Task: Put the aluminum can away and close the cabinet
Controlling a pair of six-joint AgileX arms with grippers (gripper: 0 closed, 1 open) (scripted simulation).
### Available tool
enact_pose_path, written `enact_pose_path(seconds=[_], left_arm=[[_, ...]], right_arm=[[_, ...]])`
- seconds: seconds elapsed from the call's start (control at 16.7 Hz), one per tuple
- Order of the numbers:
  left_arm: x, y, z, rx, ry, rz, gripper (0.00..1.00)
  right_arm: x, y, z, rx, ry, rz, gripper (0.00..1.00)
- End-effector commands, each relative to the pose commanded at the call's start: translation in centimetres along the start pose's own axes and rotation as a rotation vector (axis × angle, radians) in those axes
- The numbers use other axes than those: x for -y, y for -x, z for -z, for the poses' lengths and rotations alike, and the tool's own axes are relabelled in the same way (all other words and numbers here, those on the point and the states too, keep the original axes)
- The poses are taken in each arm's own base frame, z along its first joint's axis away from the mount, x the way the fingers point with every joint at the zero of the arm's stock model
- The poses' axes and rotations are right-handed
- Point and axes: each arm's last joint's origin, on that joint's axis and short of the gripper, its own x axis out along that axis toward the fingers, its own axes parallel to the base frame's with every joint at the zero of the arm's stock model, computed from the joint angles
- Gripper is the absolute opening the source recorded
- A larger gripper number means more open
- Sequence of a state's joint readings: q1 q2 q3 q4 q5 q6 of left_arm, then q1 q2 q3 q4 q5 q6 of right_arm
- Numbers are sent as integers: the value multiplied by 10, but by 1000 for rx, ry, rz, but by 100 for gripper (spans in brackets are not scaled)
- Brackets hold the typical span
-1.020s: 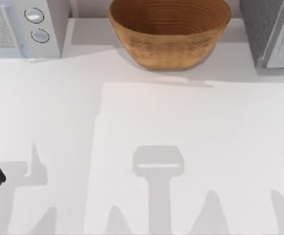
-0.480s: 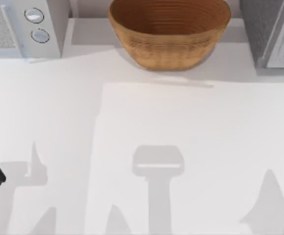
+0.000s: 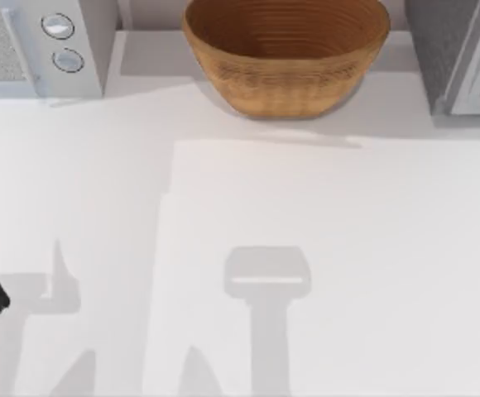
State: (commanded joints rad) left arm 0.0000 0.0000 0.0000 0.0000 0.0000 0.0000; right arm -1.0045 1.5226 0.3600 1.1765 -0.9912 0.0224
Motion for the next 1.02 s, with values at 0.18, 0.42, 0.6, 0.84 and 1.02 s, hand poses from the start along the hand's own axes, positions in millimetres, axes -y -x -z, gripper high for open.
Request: enact_pose_path(seconds=[0.18, 0.42, 0.6, 0.84, 1.02], left_arm=[[0, 0, 0, 0, 0, 0, 100], [0, 0, 0, 0, 0, 0, 100], [0, 0, 0, 0, 0, 0, 100], [0, 0, 0, 0, 0, 0, 100], [0, 0, 0, 0, 0, 0, 100]], right_arm=[[5, 2, 3, 1, 2, 0, 100], [4, 2, 3, -1, -1, -2, 100], [8, -1, -1, -1, -1, -2, 100], [31, -14, -31, -1, -1, -2, 100], [51, -26, -71, -1, -1, -2, 100]])
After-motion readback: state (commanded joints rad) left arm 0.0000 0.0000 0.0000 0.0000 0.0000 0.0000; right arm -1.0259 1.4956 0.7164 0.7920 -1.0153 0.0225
